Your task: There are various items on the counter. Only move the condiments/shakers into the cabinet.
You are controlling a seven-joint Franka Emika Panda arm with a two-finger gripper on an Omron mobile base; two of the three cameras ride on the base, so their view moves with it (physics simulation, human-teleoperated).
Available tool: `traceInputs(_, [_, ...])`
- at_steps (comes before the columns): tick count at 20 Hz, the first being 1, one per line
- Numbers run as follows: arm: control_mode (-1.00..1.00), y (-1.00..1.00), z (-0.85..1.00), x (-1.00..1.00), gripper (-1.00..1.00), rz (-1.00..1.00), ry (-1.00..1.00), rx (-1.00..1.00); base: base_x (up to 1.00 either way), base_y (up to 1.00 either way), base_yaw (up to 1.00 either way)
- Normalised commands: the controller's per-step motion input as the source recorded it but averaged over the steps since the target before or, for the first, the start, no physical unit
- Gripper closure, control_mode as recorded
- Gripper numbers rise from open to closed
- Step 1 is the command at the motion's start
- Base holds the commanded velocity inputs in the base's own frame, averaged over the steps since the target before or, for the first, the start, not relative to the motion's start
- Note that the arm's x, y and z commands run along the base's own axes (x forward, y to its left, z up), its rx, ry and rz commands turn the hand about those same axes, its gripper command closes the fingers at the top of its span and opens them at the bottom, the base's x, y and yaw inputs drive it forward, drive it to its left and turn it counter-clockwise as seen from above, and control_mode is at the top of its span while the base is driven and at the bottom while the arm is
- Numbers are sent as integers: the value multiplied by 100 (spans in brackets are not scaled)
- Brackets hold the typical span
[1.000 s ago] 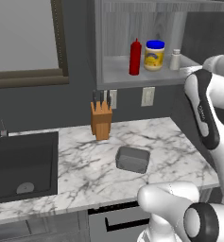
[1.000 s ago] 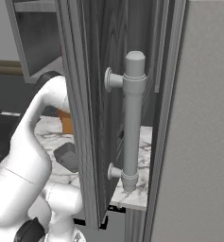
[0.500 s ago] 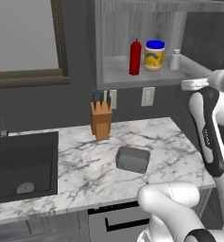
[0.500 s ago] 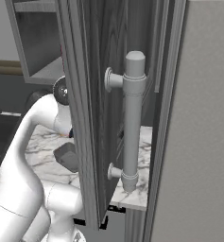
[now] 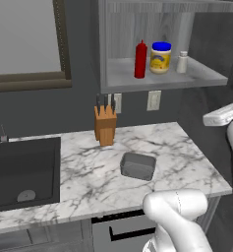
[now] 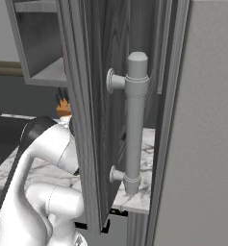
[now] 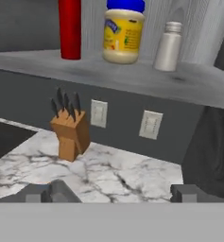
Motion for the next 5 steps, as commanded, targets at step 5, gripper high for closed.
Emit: traceInputs(5, [-100,11,-39,-86,-100,19,12,-13,0,0,0])
